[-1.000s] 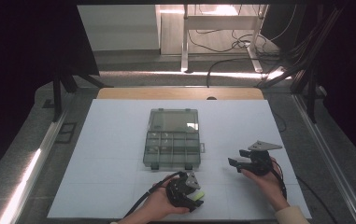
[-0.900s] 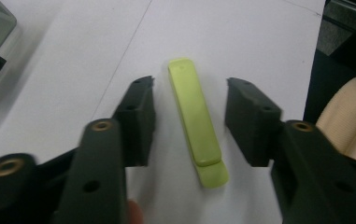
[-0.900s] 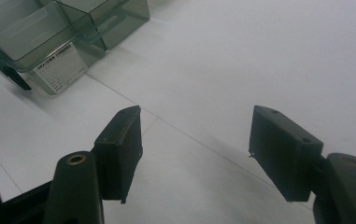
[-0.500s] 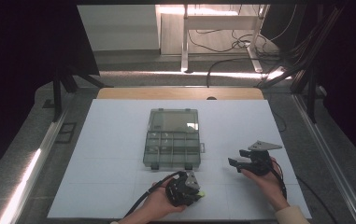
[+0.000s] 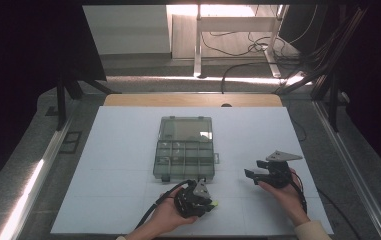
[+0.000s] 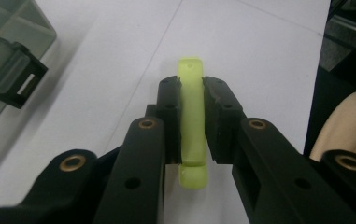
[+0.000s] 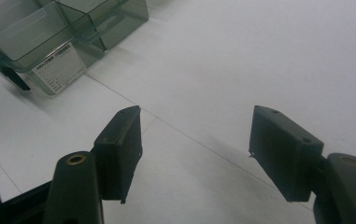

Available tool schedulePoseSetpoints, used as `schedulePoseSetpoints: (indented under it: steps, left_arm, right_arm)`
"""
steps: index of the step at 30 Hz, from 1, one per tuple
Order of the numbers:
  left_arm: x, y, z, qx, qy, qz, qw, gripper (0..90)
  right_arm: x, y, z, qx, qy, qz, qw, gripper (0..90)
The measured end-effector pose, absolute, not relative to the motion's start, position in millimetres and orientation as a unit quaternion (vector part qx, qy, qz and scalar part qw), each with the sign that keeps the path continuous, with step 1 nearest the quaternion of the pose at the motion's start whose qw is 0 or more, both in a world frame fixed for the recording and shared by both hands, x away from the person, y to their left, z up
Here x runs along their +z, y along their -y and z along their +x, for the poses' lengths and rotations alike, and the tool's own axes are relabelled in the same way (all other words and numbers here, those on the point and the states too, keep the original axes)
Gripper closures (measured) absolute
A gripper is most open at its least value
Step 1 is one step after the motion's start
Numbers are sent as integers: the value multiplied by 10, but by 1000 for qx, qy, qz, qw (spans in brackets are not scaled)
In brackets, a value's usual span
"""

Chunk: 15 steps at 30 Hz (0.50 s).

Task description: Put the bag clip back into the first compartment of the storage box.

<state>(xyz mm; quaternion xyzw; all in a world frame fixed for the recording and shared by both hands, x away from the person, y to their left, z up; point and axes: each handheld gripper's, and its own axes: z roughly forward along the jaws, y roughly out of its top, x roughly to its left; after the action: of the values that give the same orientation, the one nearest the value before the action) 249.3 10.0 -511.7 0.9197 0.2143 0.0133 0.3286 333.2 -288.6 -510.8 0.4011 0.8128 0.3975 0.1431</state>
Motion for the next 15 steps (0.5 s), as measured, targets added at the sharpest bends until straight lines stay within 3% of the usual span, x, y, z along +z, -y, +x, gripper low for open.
schedulePoseSetpoints:
  steps: [15]
  left_arm:
    - [-4998,-290,2571,14,-248,896,367,781]
  right_arm:
    - [-5107,2886,3332,397,-813,401,143,340]
